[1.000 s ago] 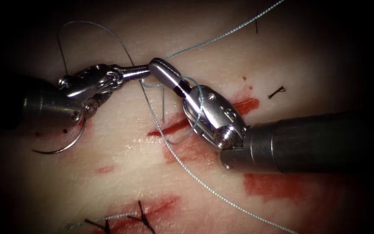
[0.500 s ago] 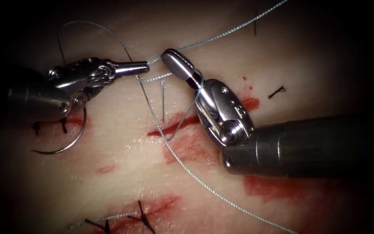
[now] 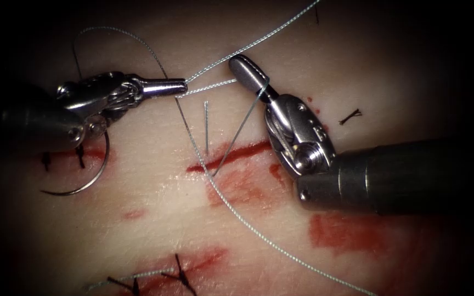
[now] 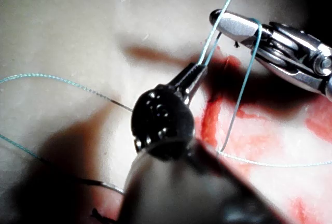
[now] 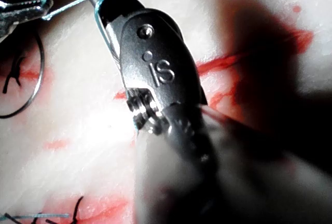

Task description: Wound Closure

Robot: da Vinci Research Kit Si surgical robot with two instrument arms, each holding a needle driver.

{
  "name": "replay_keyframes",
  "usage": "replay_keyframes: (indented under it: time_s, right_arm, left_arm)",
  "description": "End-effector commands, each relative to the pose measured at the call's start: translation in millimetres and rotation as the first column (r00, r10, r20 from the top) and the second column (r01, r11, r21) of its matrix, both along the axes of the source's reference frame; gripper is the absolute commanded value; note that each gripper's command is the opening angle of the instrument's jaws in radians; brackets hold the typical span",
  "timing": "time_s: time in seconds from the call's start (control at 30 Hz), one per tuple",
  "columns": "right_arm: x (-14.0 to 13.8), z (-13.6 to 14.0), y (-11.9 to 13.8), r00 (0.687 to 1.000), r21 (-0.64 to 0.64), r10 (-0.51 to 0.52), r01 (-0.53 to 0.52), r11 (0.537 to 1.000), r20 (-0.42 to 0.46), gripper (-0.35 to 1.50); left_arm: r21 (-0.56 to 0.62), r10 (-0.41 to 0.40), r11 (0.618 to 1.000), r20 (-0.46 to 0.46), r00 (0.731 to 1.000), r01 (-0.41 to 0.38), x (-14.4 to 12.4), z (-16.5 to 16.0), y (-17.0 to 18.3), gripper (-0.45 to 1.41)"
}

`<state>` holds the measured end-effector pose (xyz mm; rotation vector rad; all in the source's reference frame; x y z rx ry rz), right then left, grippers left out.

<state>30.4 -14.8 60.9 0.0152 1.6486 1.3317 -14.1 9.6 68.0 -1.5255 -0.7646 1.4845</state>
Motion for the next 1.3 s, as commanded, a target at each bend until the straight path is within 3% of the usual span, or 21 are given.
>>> replay_keyframes:
  time_s: [0.03, 0.17, 0.37, 0.47, 0.57, 0.7, 0.8, 0.93, 1.03, 1.17, 1.3]
  right_arm:
    - [0.9, 0.6, -0.6, 1.000, 0.006, -0.007, 0.007, 1.000, 0.004, -0.35]
    - [1.2, 0.9, -0.8, 1.000, 0.040, -0.012, 0.012, 0.999, 0.005, -0.35]
    - [1.6, 0.9, -0.9, 1.000, 0.077, -0.015, 0.016, 0.997, -0.013, -0.35]
    - [1.7, 1.0, -1.1, 0.999, 0.087, -0.033, 0.034, 0.996, -0.012, -0.35]
    - [2.0, 1.3, -1.6, 0.997, 0.084, -0.075, 0.077, 0.993, -0.024, -0.35]
    - [2.6, 2.3, -3.0, 0.977, 0.043, -0.208, 0.210, 0.977, -0.051, -0.35]
    - [3.2, 3.6, -4.4, 0.943, -0.015, -0.329, 0.329, 0.944, -0.054, -0.35]
    - [4.1, 5.2, -6.1, 0.852, -0.137, -0.522, 0.514, 0.846, -0.026, -0.35]
    - [4.6, 5.5, -6.8, 0.793, -0.197, -0.609, 0.596, 0.779, -0.011, -0.35]
    - [5.1, 5.2, -7.2, 0.751, -0.268, -0.661, 0.634, 0.725, -0.011, -0.35]
    - [5.4, 4.7, -7.5, 0.693, -0.329, -0.720, 0.675, 0.660, -0.024, -0.35]
  left_arm:
    - [-0.001, 0.000, 1.000, 0.000, 1.000, 0.000, -0.6, 0.4, -0.2, -0.45]
    - [0.000, 0.019, 1.000, 0.011, 1.000, -0.019, -1.2, 0.1, -0.3, -0.45]
    - [-0.028, 0.230, 0.973, 0.124, 0.965, -0.228, -3.0, -0.2, -2.3, -0.45]
    - [-0.038, 0.294, 0.956, 0.158, 0.943, -0.292, -4.0, -0.8, -3.3, -0.45]
    - [-0.030, 0.281, 0.960, 0.154, 0.947, -0.280, -5.1, -1.6, -3.6, -0.45]
    - [-0.021, 0.242, 0.970, 0.156, 0.958, -0.242, -5.6, -2.2, -3.2, -0.45]
    - [-0.006, 0.202, 0.979, 0.151, 0.968, -0.203, -5.5, -2.4, -2.7, -0.45]
    - [0.026, 0.153, 0.987, 0.185, 0.971, -0.160, -5.7, -2.4, -2.1, -0.45]
    - [0.026, 0.125, 0.991, 0.206, 0.970, -0.134, -5.7, -2.0, -1.7, -0.45]
    - [0.025, 0.095, 0.994, 0.194, 0.976, -0.102, -5.7, -0.8, -1.1, -0.45]
    - [-0.147, 0.054, 0.989, 0.144, 0.988, -0.033, -5.8, 1.0, -1.3, -0.45]
